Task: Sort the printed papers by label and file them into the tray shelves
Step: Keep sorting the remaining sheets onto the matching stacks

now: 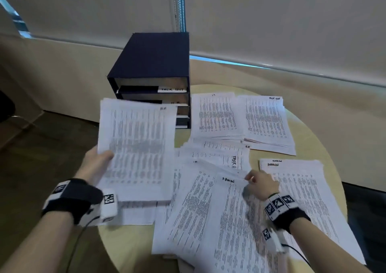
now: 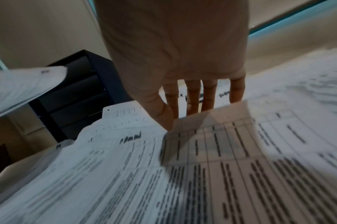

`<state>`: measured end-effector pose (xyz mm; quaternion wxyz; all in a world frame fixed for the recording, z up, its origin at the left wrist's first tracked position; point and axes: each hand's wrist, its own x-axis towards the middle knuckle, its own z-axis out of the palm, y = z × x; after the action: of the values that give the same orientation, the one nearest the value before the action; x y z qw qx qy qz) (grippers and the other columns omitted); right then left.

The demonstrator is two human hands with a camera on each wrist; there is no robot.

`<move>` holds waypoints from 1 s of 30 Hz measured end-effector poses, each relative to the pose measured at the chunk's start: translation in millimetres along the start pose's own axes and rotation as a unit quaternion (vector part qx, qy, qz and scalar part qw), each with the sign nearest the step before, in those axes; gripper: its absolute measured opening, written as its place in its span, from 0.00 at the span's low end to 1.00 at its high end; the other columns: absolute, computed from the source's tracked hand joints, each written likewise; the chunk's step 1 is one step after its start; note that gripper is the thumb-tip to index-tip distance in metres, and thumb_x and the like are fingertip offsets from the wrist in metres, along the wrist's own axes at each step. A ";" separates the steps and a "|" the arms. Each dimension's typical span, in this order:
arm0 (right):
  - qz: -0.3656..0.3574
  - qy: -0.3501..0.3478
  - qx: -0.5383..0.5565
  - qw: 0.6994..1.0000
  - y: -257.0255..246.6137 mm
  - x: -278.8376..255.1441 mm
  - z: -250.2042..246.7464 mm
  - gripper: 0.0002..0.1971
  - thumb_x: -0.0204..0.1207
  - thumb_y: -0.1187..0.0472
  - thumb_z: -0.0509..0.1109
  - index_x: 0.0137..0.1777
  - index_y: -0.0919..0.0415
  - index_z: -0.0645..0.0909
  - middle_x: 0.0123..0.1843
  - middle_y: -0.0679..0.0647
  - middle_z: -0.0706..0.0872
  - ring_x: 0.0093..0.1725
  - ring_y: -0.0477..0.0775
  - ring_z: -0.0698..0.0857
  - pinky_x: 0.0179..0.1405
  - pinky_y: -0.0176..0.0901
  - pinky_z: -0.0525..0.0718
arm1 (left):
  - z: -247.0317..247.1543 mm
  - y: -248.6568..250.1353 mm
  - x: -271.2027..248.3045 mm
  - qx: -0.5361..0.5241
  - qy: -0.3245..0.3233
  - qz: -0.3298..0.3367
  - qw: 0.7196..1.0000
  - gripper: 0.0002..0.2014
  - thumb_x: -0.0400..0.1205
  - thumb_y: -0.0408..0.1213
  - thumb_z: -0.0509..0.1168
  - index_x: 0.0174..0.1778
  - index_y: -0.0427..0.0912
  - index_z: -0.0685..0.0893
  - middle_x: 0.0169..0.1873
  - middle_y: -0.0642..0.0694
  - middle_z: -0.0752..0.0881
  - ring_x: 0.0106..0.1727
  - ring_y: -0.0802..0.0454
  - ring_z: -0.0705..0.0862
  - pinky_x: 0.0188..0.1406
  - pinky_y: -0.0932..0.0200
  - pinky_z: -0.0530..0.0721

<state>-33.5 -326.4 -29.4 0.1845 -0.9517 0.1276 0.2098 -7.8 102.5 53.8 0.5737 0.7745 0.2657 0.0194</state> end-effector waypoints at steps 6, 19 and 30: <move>-0.037 0.111 -0.013 0.993 -4.7 -9.7 11.8 0.18 0.69 0.58 0.71 0.57 0.50 0.70 0.52 0.49 0.68 0.58 0.53 0.76 0.67 0.55 0.69 | -52.1 -115.6 54.2 0.068 -0.006 -0.126 0.990 0.13 0.76 0.26 0.64 0.56 0.31 0.83 0.47 0.35 0.86 0.44 0.41 0.82 0.46 0.48 0.75; -0.100 0.068 -0.053 0.991 -5.3 -14.0 18.5 0.08 0.73 0.57 0.69 0.50 0.50 0.75 0.51 0.47 0.81 0.56 0.50 0.79 0.65 0.52 0.68 | 6.9 -77.0 28.0 0.423 0.093 -0.106 0.895 0.34 0.77 0.36 0.69 0.76 0.35 0.61 0.73 0.30 0.64 0.72 0.32 0.66 0.69 0.37 0.67; -0.283 0.072 -0.015 0.956 -38.7 -14.4 11.3 0.08 0.80 0.60 0.65 0.51 0.60 0.85 0.43 0.55 0.88 0.44 0.53 0.84 0.50 0.40 0.80 | 171.5 -34.2 -52.3 0.293 -0.394 0.216 0.844 0.17 0.82 0.40 0.65 0.67 0.55 0.77 0.64 0.56 0.77 0.63 0.60 0.75 0.66 0.59 0.72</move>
<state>-37.8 -284.7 -21.0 0.2127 -0.9639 -0.1374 0.0819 -8.6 -64.0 -21.0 0.3580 0.8868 -0.1631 -0.2424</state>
